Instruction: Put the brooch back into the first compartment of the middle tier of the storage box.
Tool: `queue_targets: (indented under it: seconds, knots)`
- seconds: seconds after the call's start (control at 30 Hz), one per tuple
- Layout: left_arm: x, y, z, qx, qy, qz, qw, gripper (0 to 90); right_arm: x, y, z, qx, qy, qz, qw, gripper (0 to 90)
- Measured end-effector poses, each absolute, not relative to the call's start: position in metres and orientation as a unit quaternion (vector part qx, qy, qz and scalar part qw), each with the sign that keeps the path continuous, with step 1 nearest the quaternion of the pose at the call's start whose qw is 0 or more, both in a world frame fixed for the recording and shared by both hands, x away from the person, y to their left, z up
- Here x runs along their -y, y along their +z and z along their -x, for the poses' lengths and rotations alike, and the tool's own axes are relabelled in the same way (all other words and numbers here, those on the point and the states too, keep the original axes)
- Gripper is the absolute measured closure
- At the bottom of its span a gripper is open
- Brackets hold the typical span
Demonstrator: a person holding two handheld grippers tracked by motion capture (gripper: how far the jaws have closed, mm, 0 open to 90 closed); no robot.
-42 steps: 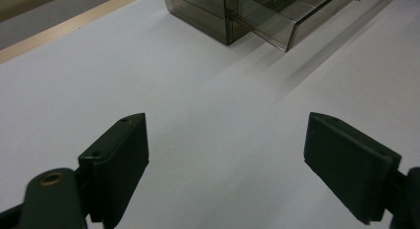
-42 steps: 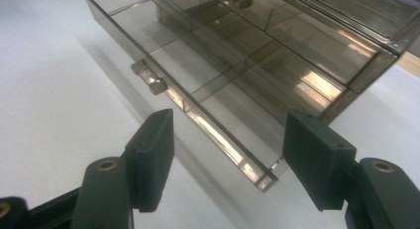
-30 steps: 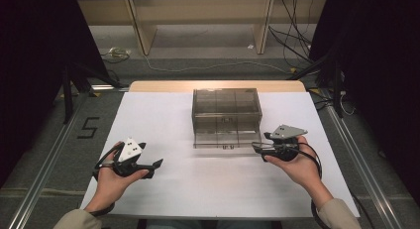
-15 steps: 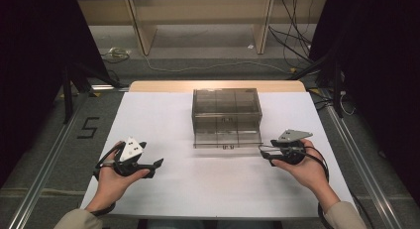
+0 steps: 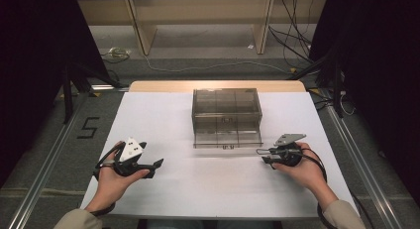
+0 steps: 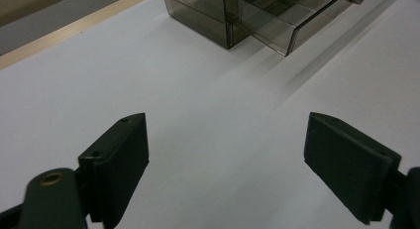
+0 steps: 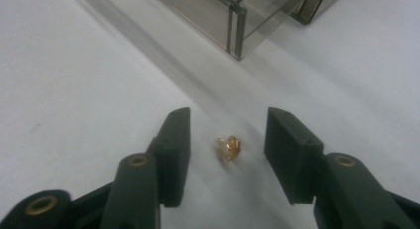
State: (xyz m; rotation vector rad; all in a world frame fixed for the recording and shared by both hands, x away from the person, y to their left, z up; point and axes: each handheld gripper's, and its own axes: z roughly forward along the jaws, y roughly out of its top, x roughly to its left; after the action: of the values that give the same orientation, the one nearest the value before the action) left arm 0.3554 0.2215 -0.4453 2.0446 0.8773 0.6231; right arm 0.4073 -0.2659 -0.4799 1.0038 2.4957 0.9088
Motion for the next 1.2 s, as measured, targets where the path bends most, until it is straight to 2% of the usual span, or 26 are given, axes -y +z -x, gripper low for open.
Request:
queue_targets:
  seconds: [0.27, 0.5, 1.2]
  knots:
    - [-0.2219, -0.4451, -0.3551, -0.347, 0.247, -0.809, 0.405, 17.5, 0.2666, -0.4821, -0.4071, -0.868, 0.320, -0.354, 0.136, 67.0]
    - [-0.2214, -0.4448, -0.3549, -0.346, 0.248, -0.809, 0.405, 17.5, 0.2668, -0.4822, -0.4069, -0.863, 0.317, -0.367, 0.140, 79.2]
    - [-0.2218, -0.4446, -0.3548, -0.347, 0.248, -0.808, 0.406, 17.5, 0.2654, -0.4747, -0.4046, -0.852, 0.327, -0.380, 0.150, 80.3]
